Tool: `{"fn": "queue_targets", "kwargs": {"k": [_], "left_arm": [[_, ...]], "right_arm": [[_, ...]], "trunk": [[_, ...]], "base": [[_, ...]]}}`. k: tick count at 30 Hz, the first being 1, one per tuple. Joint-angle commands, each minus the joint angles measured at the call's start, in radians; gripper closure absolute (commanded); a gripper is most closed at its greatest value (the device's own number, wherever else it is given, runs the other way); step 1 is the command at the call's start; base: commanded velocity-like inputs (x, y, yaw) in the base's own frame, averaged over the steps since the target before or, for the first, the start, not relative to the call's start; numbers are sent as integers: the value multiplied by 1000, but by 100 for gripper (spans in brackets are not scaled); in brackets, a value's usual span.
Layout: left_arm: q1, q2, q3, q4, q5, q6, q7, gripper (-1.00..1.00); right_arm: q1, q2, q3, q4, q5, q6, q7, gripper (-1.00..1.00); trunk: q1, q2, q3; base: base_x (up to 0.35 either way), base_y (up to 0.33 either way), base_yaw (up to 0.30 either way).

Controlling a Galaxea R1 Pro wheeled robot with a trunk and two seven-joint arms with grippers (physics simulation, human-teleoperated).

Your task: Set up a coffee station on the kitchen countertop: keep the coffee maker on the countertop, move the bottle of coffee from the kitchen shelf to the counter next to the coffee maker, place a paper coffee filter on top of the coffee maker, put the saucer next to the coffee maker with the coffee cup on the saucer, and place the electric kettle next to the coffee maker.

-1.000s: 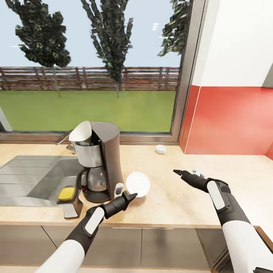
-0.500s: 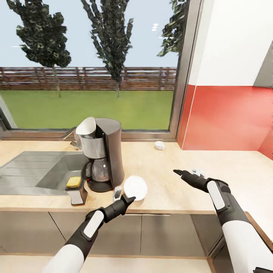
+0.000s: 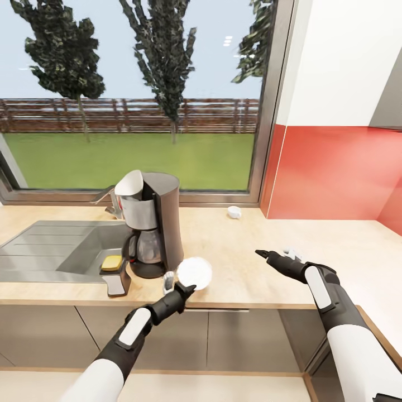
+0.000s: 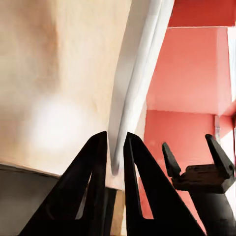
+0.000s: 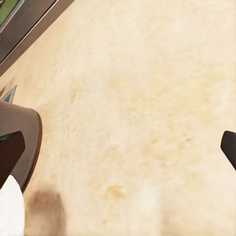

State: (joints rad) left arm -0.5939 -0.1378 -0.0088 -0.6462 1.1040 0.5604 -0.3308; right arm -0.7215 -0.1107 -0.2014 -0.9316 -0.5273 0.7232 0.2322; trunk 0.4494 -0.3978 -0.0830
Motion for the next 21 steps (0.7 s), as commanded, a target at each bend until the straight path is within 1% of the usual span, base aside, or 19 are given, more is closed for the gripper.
{"fn": "queue_targets", "kwargs": {"k": [1, 2, 6, 7, 11, 14, 19, 21], "left_arm": [[-2, 0, -2, -17, 72, 3, 48, 100], [-2, -1, -1, -55, 118, 2, 98, 100], [0, -4, -1, -134, 154, 1, 200, 100], [1, -6, -1, -148, 175, 1, 239, 100], [1, -16, -2, -162, 251, -9, 319, 100], [0, -18, -5, -180, 269, -41, 343, 100], [3, -19, -7, -206, 276, -58, 365, 100], [4, -19, -7, -199, 295, -59, 366, 100]], "right_arm": [[-1, 0, -3, -1, 3, 5, 5, -100], [-1, 0, -3, -1, 3, 5, 5, -100], [-1, 0, -3, -1, 3, 5, 6, -100], [-1, 0, -3, -1, 3, 5, 6, -100], [-1, -1, -3, -1, 3, 5, 6, -100], [-1, -2, -3, -1, 3, 5, 6, -100], [-1, -3, -3, -1, 3, 5, 6, -100], [-1, -3, -3, -1, 3, 5, 6, -100]], "trunk": [[1, -2, -2], [1, -2, -2], [1, -2, -2], [1, -2, -2], [1, -2, -2], [1, -2, -2], [1, -2, -2], [1, -2, -2]], "base": [[0, 0, 0], [0, 0, 0], [0, 0, 0], [0, 0, 0], [0, 0, 0], [0, 0, 0], [0, 0, 0], [0, 0, 0]]}}
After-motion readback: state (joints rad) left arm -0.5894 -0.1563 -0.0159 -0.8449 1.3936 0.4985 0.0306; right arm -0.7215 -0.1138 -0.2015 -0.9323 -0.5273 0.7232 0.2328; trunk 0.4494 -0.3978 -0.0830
